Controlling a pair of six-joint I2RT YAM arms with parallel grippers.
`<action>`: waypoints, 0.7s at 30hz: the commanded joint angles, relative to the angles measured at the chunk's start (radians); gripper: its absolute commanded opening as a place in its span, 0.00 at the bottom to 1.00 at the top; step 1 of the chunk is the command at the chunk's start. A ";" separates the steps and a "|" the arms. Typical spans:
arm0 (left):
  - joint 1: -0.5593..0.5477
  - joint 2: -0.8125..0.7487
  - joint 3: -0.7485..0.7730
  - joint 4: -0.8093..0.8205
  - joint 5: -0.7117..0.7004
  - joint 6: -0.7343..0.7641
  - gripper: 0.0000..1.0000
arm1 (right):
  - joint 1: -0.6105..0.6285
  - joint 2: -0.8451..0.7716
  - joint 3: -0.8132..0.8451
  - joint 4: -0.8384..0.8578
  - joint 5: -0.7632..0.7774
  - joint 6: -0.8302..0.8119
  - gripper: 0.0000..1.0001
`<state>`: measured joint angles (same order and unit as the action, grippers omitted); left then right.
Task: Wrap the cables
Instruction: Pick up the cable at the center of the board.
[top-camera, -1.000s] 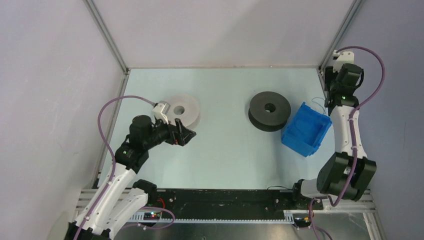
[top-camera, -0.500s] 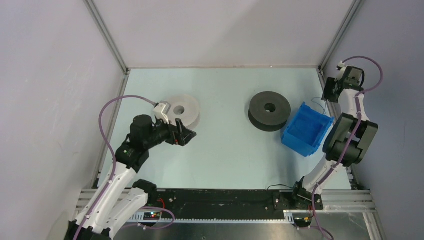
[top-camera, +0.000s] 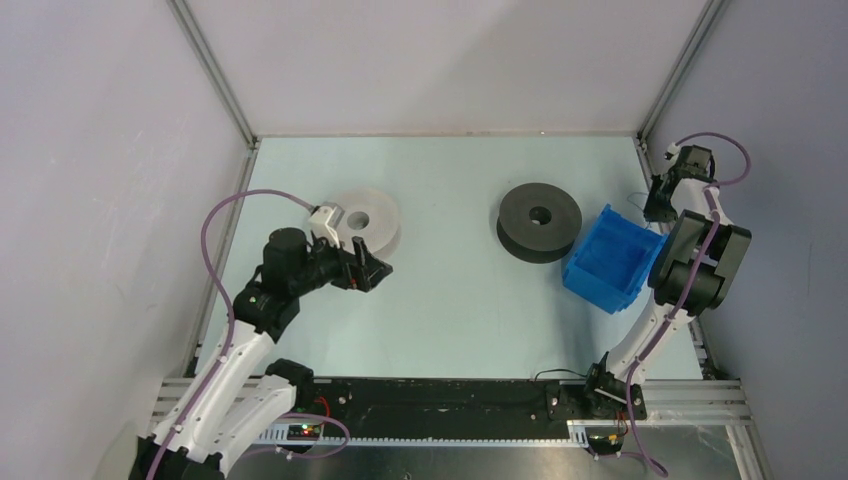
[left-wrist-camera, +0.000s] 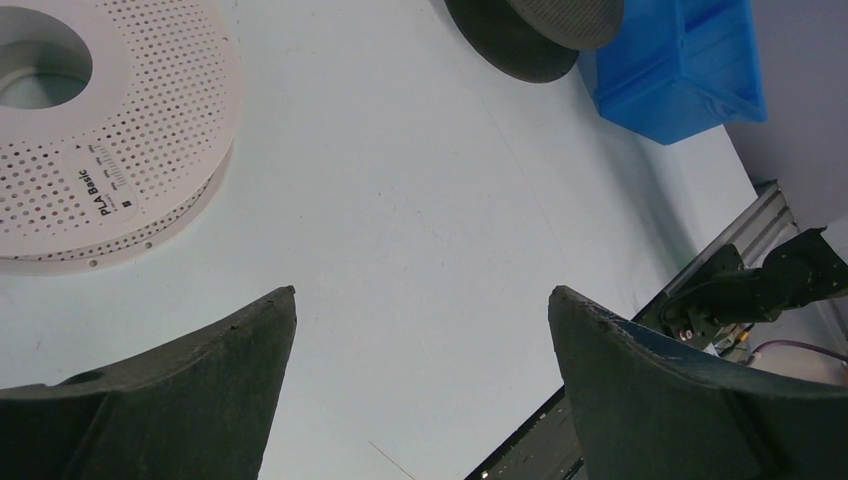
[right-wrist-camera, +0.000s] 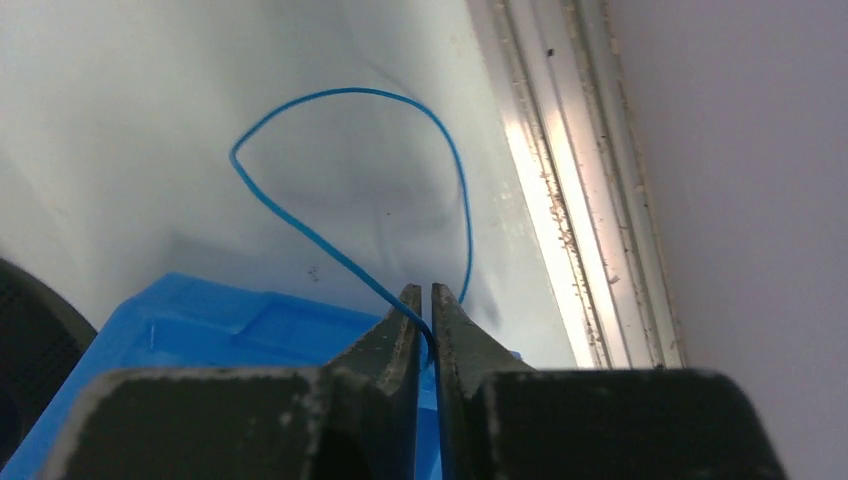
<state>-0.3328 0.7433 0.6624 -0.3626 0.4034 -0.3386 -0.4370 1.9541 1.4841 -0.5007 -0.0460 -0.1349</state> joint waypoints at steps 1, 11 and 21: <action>0.017 0.003 0.050 0.002 -0.001 0.025 0.98 | 0.001 -0.104 0.055 0.020 0.150 0.010 0.10; 0.042 0.006 0.050 0.002 -0.044 -0.021 0.98 | 0.126 -0.408 0.162 0.044 0.381 -0.138 0.00; 0.066 0.007 0.043 -0.004 -0.006 0.009 0.98 | 0.350 -0.678 0.305 0.119 0.201 -0.133 0.00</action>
<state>-0.2825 0.7521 0.6624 -0.3679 0.3733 -0.3542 -0.1555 1.3487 1.7283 -0.4427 0.2455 -0.2497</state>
